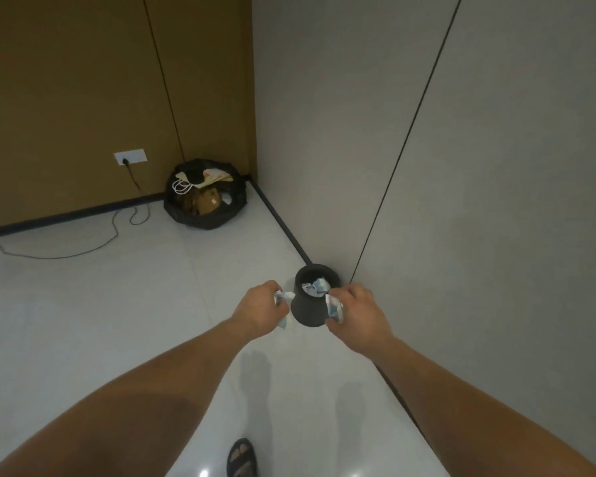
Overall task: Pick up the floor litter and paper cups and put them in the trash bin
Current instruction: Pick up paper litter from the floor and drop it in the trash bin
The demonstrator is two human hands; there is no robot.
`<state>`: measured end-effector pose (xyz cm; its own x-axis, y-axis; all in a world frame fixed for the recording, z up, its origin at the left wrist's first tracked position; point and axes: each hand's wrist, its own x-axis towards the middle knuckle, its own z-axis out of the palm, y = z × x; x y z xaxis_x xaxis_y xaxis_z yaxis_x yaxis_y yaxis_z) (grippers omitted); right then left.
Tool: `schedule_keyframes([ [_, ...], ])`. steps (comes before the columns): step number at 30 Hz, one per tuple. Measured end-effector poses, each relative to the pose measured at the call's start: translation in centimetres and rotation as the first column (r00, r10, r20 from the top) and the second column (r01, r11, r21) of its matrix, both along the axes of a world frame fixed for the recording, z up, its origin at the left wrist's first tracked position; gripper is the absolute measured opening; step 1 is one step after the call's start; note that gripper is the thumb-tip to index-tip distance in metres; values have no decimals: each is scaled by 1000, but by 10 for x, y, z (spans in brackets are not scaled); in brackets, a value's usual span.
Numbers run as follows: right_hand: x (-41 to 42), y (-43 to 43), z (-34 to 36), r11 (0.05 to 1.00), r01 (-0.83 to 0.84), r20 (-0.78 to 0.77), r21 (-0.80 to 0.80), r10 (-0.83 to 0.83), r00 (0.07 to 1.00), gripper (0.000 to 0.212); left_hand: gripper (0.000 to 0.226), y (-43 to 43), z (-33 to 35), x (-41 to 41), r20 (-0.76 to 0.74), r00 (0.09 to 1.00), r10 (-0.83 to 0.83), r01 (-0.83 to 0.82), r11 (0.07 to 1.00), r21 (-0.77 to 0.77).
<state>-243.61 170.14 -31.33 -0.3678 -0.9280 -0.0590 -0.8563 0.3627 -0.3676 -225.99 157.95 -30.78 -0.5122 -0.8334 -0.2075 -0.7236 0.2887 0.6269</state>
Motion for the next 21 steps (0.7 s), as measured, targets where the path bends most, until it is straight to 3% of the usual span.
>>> schedule_keyframes([
  [9, -45, -126, -12, 995, 90, 56, 53, -93, 994, 57, 23, -155, -6, -68, 44, 994, -105, 104, 994, 31],
  [21, -202, -296, -103, 976, 93, 152, 195, -123, 981, 56, 23, -316, -83, -235, 155, 973, -172, 145, 975, 171],
])
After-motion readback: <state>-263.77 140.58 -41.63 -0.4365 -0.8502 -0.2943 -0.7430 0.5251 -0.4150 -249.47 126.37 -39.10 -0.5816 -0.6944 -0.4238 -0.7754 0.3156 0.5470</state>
